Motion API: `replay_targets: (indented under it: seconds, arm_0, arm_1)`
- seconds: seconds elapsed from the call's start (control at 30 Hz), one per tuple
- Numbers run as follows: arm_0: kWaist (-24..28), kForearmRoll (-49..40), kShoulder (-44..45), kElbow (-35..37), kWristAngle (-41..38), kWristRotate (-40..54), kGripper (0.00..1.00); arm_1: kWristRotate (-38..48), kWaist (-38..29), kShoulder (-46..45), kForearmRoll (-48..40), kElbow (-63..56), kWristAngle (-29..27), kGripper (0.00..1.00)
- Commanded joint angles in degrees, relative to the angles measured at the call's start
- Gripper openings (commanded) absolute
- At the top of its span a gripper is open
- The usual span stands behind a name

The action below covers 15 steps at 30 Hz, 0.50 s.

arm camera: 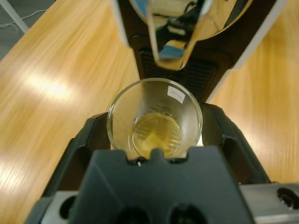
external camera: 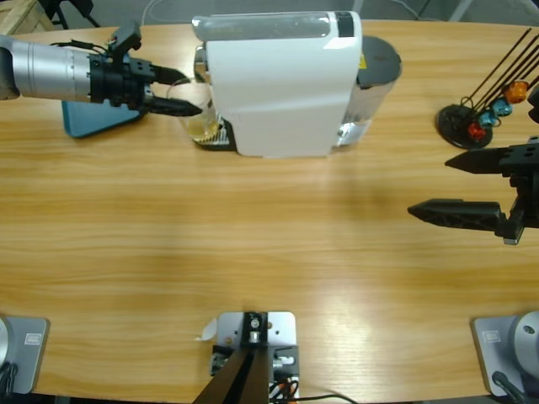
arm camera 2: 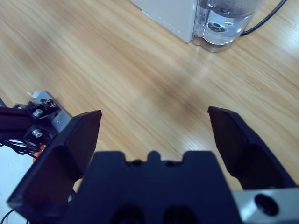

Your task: Pour coffee

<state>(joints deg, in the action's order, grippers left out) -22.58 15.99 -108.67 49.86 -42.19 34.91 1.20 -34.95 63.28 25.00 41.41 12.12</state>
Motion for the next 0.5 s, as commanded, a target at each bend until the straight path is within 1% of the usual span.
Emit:
replay_targets:
  seconds: [0.03,0.1,0.17,0.23,0.37,0.43,0.5]
  arm_0:
    - [7.5,0.6,7.4,-3.1,-2.6,-5.4,0.0]
    - [10.0,0.5,11.1,-4.0,-1.2,-8.6,0.0]
    - [12.0,0.6,14.2,-4.6,4.2,-12.2,0.0]
    - [13.6,0.8,15.2,-4.6,8.5,-15.4,0.0]
    - [13.9,1.6,15.1,-4.5,23.3,-20.2,0.0]
    - [14.0,3.8,13.4,-4.4,27.7,-20.2,0.0]
    - [14.2,7.5,11.0,-4.5,29.3,-20.3,0.0]
  arm_1:
    - [-1.0,0.9,-1.1,0.5,-0.9,0.4,1.0]
    - [-1.6,0.9,-2.1,0.6,-0.9,0.1,1.0]
    - [-1.7,0.9,-3.2,1.0,-0.8,-0.6,1.0]
    - [-1.8,0.9,-4.7,2.1,-0.2,-1.2,1.0]
    - [-2.0,0.9,-7.6,6.8,2.8,-2.2,1.0]
    - [-2.3,0.9,-9.0,9.2,3.6,-2.5,1.0]
    - [-2.4,0.9,-10.0,12.4,5.1,-3.2,1.0]
